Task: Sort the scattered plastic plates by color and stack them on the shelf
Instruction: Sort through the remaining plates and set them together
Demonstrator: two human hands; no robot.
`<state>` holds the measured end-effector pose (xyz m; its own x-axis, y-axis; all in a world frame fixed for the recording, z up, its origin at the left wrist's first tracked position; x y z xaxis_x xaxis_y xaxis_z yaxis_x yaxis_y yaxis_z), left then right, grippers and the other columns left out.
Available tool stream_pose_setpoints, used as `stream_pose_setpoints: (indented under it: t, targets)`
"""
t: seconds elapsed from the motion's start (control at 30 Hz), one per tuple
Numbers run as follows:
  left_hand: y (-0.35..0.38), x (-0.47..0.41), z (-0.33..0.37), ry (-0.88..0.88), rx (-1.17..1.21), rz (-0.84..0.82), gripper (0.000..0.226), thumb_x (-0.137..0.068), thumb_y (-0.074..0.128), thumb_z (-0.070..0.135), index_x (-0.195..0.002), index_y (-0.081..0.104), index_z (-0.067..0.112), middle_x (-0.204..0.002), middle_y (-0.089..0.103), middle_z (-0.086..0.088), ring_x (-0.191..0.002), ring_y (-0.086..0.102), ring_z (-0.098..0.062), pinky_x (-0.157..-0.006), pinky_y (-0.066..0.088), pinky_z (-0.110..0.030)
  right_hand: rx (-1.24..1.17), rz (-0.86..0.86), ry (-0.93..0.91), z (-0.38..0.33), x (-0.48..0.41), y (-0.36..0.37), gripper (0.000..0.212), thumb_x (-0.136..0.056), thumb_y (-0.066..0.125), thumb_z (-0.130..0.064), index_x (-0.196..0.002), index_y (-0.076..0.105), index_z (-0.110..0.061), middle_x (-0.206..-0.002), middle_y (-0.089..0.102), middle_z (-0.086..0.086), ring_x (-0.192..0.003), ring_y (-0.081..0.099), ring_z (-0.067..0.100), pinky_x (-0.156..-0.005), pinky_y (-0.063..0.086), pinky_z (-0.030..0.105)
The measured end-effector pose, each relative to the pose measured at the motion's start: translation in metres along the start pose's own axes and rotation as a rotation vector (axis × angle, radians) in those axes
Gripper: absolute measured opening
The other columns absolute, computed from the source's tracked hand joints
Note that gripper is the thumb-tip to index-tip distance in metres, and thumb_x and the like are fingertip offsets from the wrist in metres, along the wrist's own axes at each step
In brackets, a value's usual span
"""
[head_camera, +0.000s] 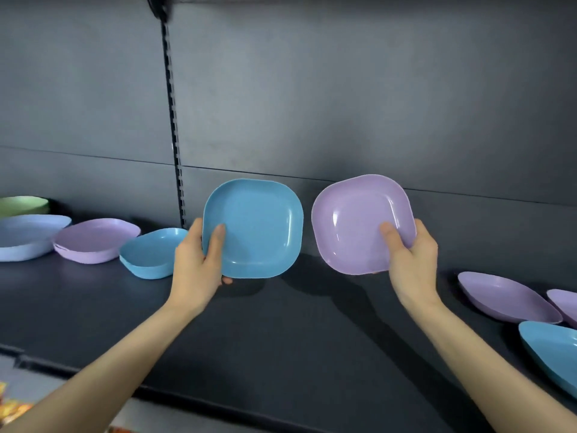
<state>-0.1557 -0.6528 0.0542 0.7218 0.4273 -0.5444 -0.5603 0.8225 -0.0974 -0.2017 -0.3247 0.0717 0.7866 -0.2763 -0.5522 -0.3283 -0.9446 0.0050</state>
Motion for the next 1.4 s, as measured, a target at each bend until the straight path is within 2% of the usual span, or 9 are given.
stream_pose_setpoints:
  t: [0.27, 0.47, 0.57, 0.67, 0.83, 0.97, 1.07, 1.27, 1.4]
  targets:
    - [-0.183, -0.021, -0.042, -0.005, -0.115, 0.124, 0.013, -0.098, 0.045, 0.02, -0.087, 0.05, 0.017, -0.072, 0.055, -0.003, -0.044, 0.052, -0.008, -0.035, 0.046, -0.03, -0.087, -0.131, 0.013, -0.04, 0.071, 0.164, 0.015, -0.092, 0.055, -0.013, -0.078, 0.054, -0.018, -0.078, 0.058, -0.004, -0.071, 0.053, 0.011, -0.056, 0.043, 0.008]
    - [-0.289, -0.037, -0.091, -0.072, -0.182, 0.128, 0.014, -0.098, 0.044, 0.019, -0.097, 0.052, 0.008, -0.081, 0.057, -0.004, -0.064, 0.057, -0.022, -0.042, 0.053, -0.036, -0.031, -0.175, 0.029, -0.058, 0.127, 0.272, 0.01, -0.092, 0.053, -0.015, -0.085, 0.056, -0.009, -0.077, 0.058, -0.004, -0.069, 0.053, 0.011, -0.054, 0.04, 0.007]
    - [-0.32, -0.053, -0.109, -0.077, -0.195, 0.127, 0.014, -0.098, 0.044, 0.018, -0.095, 0.052, 0.007, -0.083, 0.056, -0.007, -0.07, 0.057, -0.023, -0.037, 0.049, -0.024, 0.025, -0.17, 0.023, -0.064, 0.141, 0.304, 0.011, -0.092, 0.053, -0.014, -0.089, 0.056, -0.004, -0.077, 0.058, -0.002, -0.068, 0.052, 0.013, -0.05, 0.04, 0.006]
    - [-0.34, -0.07, -0.123, -0.082, -0.186, 0.131, 0.013, -0.097, 0.045, 0.017, -0.097, 0.052, 0.007, -0.085, 0.056, -0.006, -0.073, 0.058, -0.023, -0.036, 0.047, -0.02, 0.054, -0.148, 0.035, -0.067, 0.143, 0.325, 0.008, -0.093, 0.051, -0.011, -0.091, 0.053, -0.004, -0.08, 0.056, -0.002, -0.069, 0.051, 0.012, -0.043, 0.038, 0.007]
    - [-0.353, -0.1, -0.146, -0.113, -0.157, 0.137, 0.011, -0.097, 0.045, 0.015, -0.1, 0.053, 0.009, -0.084, 0.056, -0.005, -0.069, 0.057, -0.019, -0.034, 0.046, -0.019, 0.149, -0.15, 0.069, -0.058, 0.128, 0.358, 0.005, -0.093, 0.051, -0.012, -0.097, 0.05, -0.009, -0.085, 0.053, -0.005, -0.075, 0.052, 0.015, -0.054, 0.047, 0.021]
    - [-0.352, -0.129, -0.167, -0.128, -0.147, 0.12, 0.01, -0.096, 0.045, 0.015, -0.096, 0.053, 0.01, -0.082, 0.055, -0.009, -0.067, 0.055, -0.029, -0.034, 0.042, -0.018, 0.195, -0.175, 0.121, -0.045, 0.116, 0.392, 0.015, -0.092, 0.052, -0.01, -0.106, 0.048, -0.008, -0.096, 0.053, 0.004, -0.08, 0.056, 0.027, -0.039, 0.05, 0.021]
    - [-0.347, -0.156, -0.174, -0.102, -0.159, 0.104, 0.01, -0.097, 0.045, 0.015, -0.096, 0.054, 0.011, -0.08, 0.055, -0.002, -0.066, 0.055, -0.025, -0.034, 0.043, -0.018, 0.26, -0.202, 0.169, -0.03, 0.104, 0.419, 0.024, -0.091, 0.051, -0.008, -0.114, 0.045, -0.008, -0.1, 0.051, 0.006, -0.082, 0.054, 0.027, -0.055, 0.056, 0.037]
    - [-0.341, -0.201, -0.2, -0.102, -0.176, 0.07, 0.011, -0.096, 0.046, 0.016, -0.097, 0.054, 0.008, -0.083, 0.057, 0.003, -0.074, 0.059, -0.024, -0.044, 0.054, -0.036, 0.372, -0.302, 0.23, -0.004, 0.086, 0.474, 0.018, -0.088, 0.043, -0.002, -0.103, 0.037, -0.011, -0.098, 0.048, 0.008, -0.085, 0.045, 0.025, -0.062, 0.037, 0.03]
    - [-0.338, -0.219, -0.211, -0.14, -0.144, 0.052, 0.01, -0.097, 0.045, 0.015, -0.099, 0.051, 0.008, -0.082, 0.055, 0.001, -0.068, 0.056, -0.012, -0.036, 0.05, -0.024, 0.443, -0.338, 0.253, 0.008, 0.085, 0.498, 0.017, -0.087, 0.041, -0.001, -0.101, 0.036, -0.01, -0.094, 0.048, 0.009, -0.08, 0.044, 0.025, -0.05, 0.032, 0.025]
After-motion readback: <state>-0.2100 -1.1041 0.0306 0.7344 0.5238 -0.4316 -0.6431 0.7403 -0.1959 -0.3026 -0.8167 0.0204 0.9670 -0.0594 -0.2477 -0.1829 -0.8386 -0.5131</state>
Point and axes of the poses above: each hand's wrist, its own x-axis away from the middle knuckle, its own y-axis out of the palm, z = x × y, the point moved 10 cm from there along -x, towards the middle knuckle
